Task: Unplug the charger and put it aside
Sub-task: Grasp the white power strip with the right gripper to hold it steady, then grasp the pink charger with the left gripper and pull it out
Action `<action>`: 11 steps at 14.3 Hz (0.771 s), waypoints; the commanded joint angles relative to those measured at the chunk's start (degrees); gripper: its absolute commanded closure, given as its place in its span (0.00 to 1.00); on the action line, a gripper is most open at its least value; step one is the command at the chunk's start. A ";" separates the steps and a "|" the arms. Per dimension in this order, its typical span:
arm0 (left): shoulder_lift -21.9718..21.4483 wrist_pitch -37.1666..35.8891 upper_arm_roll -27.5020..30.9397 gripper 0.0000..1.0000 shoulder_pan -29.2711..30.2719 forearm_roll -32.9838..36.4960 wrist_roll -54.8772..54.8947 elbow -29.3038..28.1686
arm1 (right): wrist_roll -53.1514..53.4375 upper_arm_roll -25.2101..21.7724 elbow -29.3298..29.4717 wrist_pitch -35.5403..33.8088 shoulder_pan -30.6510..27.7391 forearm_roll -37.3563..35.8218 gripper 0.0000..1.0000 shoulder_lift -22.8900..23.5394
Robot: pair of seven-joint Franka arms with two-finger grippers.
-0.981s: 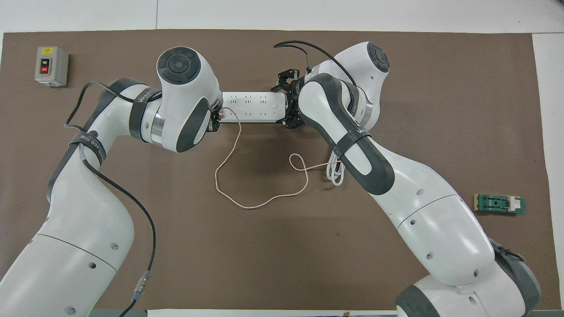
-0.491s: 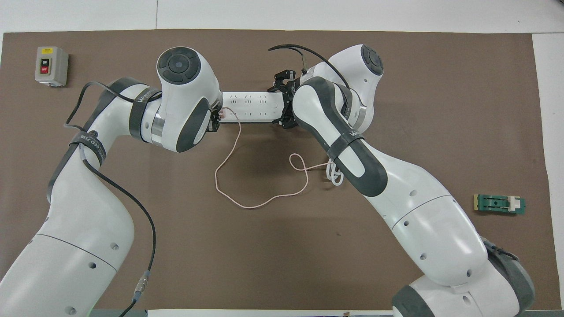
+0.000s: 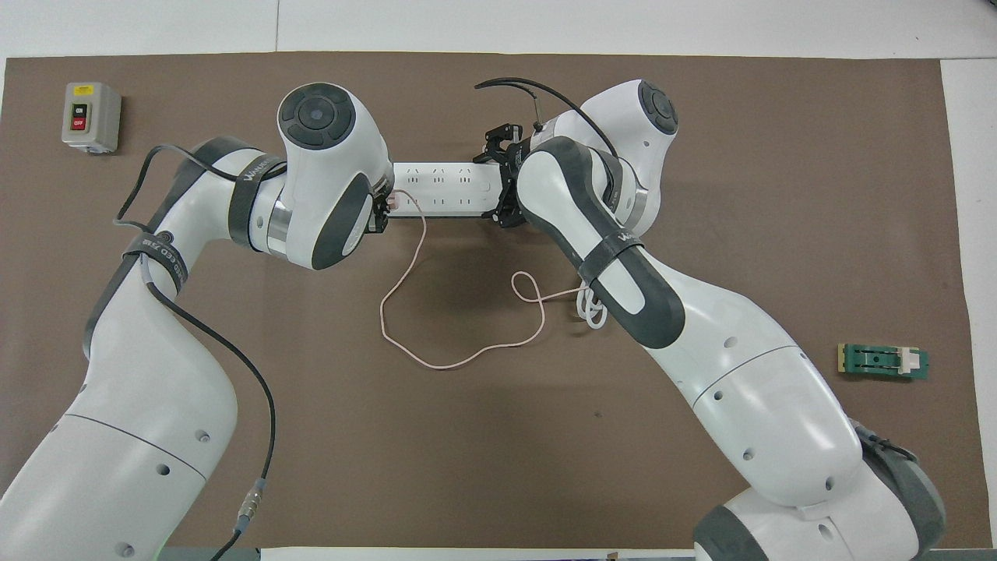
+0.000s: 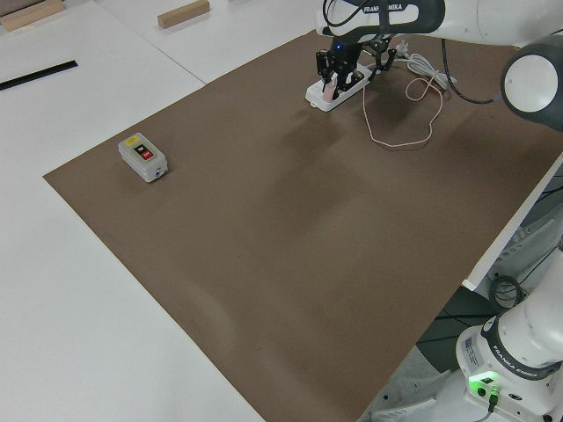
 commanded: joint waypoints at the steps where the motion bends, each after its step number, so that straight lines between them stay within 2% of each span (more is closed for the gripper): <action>1: 1.51 -1.44 0.63 1.00 0.12 1.33 0.73 2.52 | -1.16 0.42 -0.88 4.59 0.32 -0.15 0.40 1.15; 7: 0.11 -10.39 0.89 1.00 0.21 2.39 1.79 8.58 | -1.16 0.42 -0.88 4.59 0.32 0.03 0.39 1.15; 10: -1.48 -11.55 0.19 1.00 1.61 2.21 3.89 8.85 | -1.07 0.42 -0.88 4.50 0.32 0.03 0.39 1.15; 11: -2.00 -11.90 0.19 1.00 1.62 2.04 7.64 8.59 | -1.16 0.42 -0.88 4.59 0.32 -0.06 0.39 1.15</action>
